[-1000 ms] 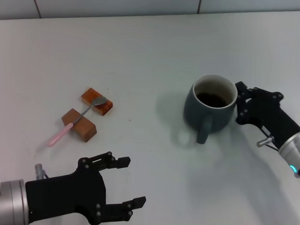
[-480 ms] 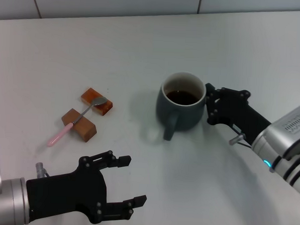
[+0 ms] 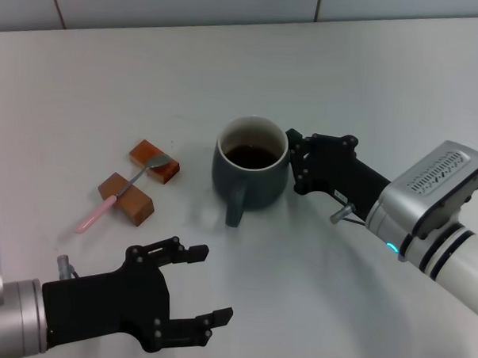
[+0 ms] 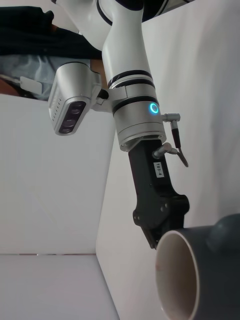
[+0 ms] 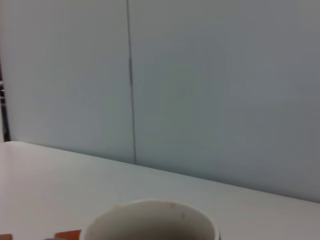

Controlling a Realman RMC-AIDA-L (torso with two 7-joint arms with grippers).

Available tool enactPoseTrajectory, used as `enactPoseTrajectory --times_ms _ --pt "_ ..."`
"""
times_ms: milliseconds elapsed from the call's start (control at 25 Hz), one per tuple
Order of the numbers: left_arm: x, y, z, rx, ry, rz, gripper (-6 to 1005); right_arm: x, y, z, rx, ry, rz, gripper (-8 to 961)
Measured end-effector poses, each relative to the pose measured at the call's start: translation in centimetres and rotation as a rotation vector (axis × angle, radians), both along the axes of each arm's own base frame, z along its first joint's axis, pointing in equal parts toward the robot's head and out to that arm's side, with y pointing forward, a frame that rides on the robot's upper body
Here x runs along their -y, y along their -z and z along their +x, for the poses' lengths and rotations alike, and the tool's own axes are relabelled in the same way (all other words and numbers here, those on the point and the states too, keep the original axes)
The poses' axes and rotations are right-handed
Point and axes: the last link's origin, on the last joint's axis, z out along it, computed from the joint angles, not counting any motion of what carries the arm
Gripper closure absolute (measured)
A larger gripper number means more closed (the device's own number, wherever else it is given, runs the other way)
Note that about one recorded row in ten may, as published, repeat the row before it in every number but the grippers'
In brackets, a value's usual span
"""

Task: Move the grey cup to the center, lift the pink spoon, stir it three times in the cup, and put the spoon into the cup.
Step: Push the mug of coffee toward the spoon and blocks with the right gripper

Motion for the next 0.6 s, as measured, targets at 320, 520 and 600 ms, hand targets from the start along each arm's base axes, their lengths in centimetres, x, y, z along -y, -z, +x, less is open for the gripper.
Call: enactPoseTrajectory --times_ms 320,520,600 --pt "-0.1 -0.1 -0.1 0.000 -0.001 0.004 198 0.0 -0.3 -0.1 -0.028 0.011 0.026 943" --pt "-0.3 -0.3 0.1 0.016 0.004 0.023 201 0.9 -4.1 2.0 -0.150 -0.019 0.108 942" --pt "-0.4 -0.4 0.3 0.028 0.001 0.028 202 1.4 -4.6 2.1 -0.172 -0.054 0.068 942"
